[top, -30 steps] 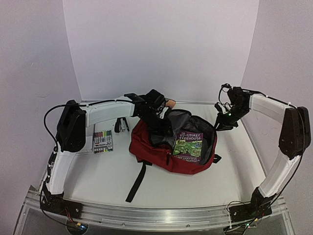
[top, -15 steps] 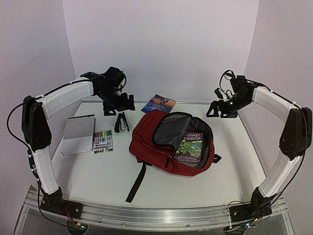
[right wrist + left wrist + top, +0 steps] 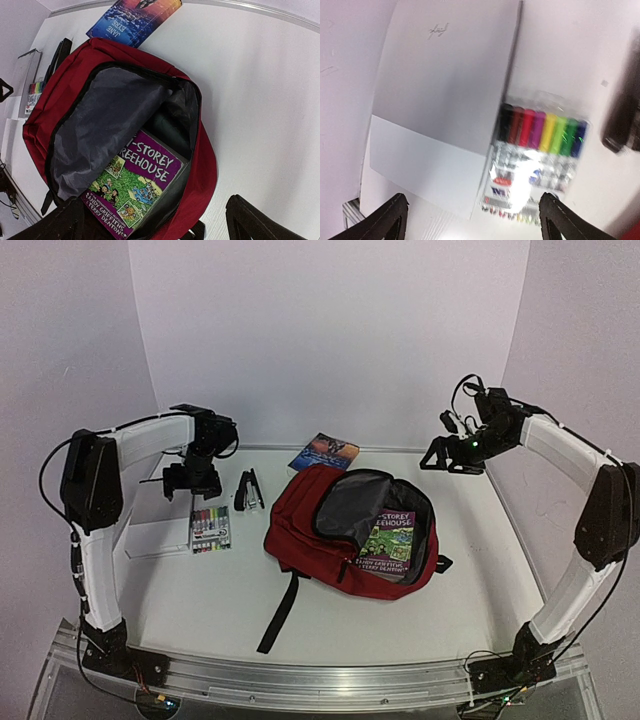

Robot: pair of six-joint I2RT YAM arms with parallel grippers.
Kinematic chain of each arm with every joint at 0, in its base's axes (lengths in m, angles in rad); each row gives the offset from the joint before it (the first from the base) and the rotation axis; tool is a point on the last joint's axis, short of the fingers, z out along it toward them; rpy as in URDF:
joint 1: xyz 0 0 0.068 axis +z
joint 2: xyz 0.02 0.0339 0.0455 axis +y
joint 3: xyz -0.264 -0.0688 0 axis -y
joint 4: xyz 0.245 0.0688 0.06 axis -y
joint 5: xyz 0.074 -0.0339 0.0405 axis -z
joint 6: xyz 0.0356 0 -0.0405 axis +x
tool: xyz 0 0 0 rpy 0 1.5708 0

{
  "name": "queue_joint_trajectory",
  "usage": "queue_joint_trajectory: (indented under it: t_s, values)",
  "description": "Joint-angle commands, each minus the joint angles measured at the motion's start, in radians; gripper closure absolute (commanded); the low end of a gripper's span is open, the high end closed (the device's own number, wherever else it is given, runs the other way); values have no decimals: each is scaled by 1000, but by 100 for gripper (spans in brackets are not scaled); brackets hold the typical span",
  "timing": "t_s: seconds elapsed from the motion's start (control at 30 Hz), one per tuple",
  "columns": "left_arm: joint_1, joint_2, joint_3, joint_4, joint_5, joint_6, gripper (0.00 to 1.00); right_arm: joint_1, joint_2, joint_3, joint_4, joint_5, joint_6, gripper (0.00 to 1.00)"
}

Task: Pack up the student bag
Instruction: Pick up the book from the center of the board.

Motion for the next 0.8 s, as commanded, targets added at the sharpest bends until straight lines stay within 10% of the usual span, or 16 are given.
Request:
queue_joint_trajectory:
  t_s: [0.0,0.47,0.77]
  values:
    - [3,93,91,-147,-165,-35,17,1,-53,5,17,-15,11,2]
    - [89,218,114,40,-217,210,41,1,-81,-34,15,-18,48,2]
    - [94,224,124,160,-138,295,38,1,-73,-39,13,-20,54,2]
